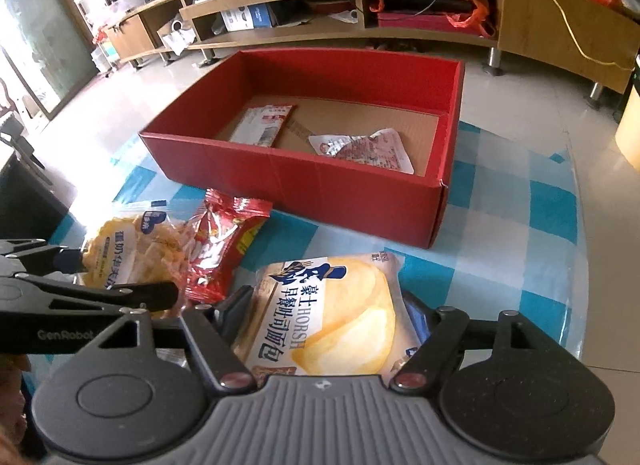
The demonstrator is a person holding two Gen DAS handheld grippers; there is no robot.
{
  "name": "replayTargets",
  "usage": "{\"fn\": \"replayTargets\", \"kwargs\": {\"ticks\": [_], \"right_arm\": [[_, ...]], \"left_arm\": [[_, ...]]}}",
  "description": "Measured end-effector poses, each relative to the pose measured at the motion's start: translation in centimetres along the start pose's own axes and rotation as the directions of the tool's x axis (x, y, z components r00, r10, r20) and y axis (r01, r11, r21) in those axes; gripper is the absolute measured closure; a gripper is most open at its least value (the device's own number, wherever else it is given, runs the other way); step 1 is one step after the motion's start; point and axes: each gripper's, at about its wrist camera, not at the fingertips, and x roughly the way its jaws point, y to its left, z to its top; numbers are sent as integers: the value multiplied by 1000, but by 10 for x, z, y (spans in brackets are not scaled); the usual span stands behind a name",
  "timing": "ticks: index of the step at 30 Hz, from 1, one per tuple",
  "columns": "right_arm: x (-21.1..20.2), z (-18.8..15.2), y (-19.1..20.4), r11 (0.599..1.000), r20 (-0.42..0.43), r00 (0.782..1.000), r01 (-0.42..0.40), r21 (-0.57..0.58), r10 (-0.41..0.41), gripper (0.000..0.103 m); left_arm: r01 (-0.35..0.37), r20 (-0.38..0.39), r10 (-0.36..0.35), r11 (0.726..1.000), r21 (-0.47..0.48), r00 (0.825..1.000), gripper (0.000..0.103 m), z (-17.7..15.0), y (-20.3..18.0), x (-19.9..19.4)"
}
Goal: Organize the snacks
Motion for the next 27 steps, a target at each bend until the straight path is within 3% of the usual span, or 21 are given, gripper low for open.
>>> {"fn": "replayTargets", "kwargs": {"ticks": [14,23,27], "right_arm": [[-25,15,-19,987,101,989,-119,110,108,30],[-30,21,-26,976,149,980,-154,152,132,30],[-35,27,-29,962,189,965,-213,170,180,45]], "left_arm": [[56,57,-54,998,-32,997,21,12,2,-18],[66,86,-63,997,-30,994,21,21,-3,-23],[67,100,-64,997,-27,993,21,27,-5,-25]]}}
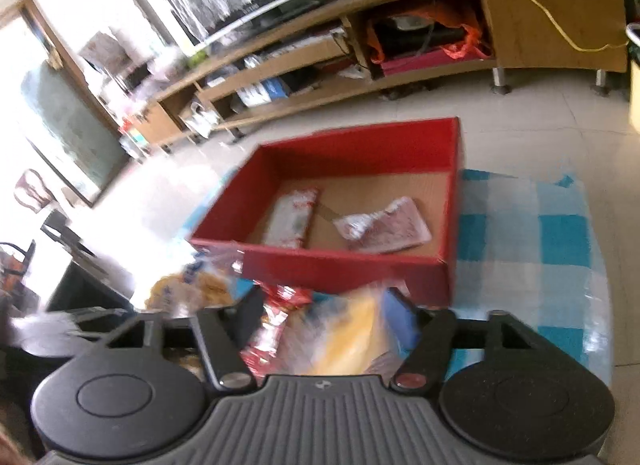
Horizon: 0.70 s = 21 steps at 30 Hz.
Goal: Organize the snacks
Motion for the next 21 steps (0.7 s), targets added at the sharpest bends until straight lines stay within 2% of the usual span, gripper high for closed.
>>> {"fn": "replayTargets", "kwargs": {"ticks": [2,4,7,10,13,15,16,18,19,21], "right_arm": [[1,4,-1,1000,9,1000,-10,21,10,45],[4,7,-3,999,10,999,36,19,-36,45],[16,3,-2,997,-77,994,70,-30,-73,43],[34,-11,4,984,-154,977,131,-119,-148,31],[52,-21,12,981,-217,966,103,-164,-138,29],[65,-27,21,971,-257,954,102,-215,-157,18],[70,-31,24,963,-266,948,108,-246,-174,16],[78,-38,28,946,-262,941,134,-295,-215,18],[82,-40,29,939,-263,936,146,-311,-233,24],[86,-43,26,935,-268,931,160,-318,-250,26]], "left_arm": [[0,5,0,1000,-4,1000,21,3,-1,1],[2,5,-2,1000,-9,1000,21,5,0,2],[-4,-2,4,1000,-4,1000,21,2,3,4],[-13,-30,12,1000,-18,999,21,-2,8,10],[-9,-49,8,999,-36,999,21,-3,12,13],[-20,-47,18,999,-33,999,21,-5,14,11],[-27,-45,25,999,-30,999,20,-6,15,11],[-35,-48,34,999,-27,998,20,-7,17,11],[-36,-55,34,999,-28,998,20,-8,19,13],[-34,-71,32,999,-28,997,20,-10,20,15]]}}
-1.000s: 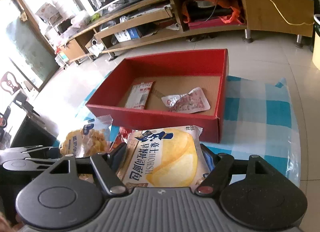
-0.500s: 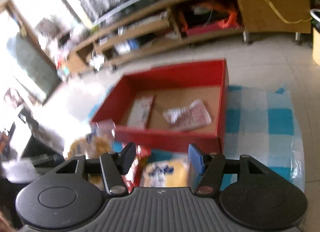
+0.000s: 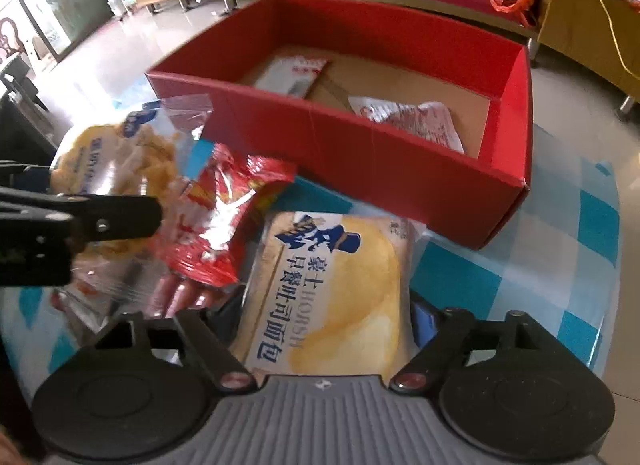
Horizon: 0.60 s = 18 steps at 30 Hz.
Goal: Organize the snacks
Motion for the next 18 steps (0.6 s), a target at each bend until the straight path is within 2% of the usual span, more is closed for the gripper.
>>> {"fn": "replayTargets", "kwargs": {"ticks": [4,9,15,18], "right_arm": [[-8,2,-9,999,29,999,-29,45,28,30],[-27,5,-22,986,85,991,-110,125,100,31],[-52,9,-44,931,189,953,-278,236,236,32],[-56,13,-48,913,225,940,-313,262,258,32]], "left_arm": [[6,-5,-6,1000,8,1000,20,-2,-1,-1],[19,19,-19,1000,1,1000,20,1,-1,-7],[34,37,-34,999,0,999,20,6,-4,-11],[40,52,-40,999,4,998,20,10,-9,-13]]}}
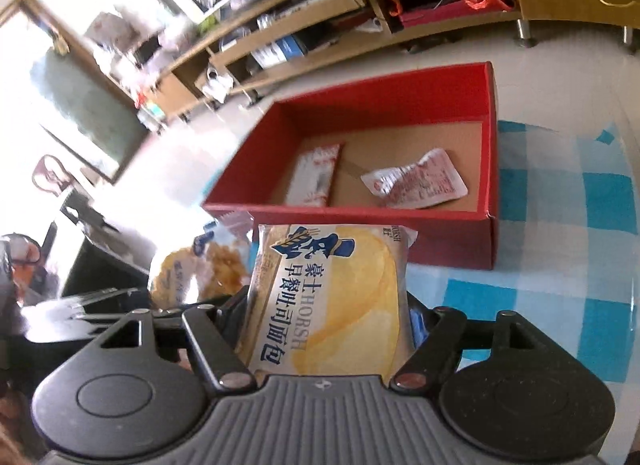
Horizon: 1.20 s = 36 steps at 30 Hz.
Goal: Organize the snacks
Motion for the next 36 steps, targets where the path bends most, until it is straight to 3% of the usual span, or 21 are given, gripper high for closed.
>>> {"fn": "replayTargets", "kwargs": {"ticks": [10,19,30,36], "right_arm": [[-7,8,2,999,60,998,-33,29,32,32],[-7,13,2,998,76,996,-48,45,44,32],[-2,37,-2,993,150,987,-79,92,65,32],[12,56,-8,989,180,982,-77,123,54,31]], "left_arm": [[15,65,-16,1000,4,998,20,16,-3,-9],[63,50,-60,996,-64,997,21,23,10,-9],[60,103,-54,996,-59,993,21,50,3,-3],[25,120,-19,998,-51,993,21,68,1,13]]}}
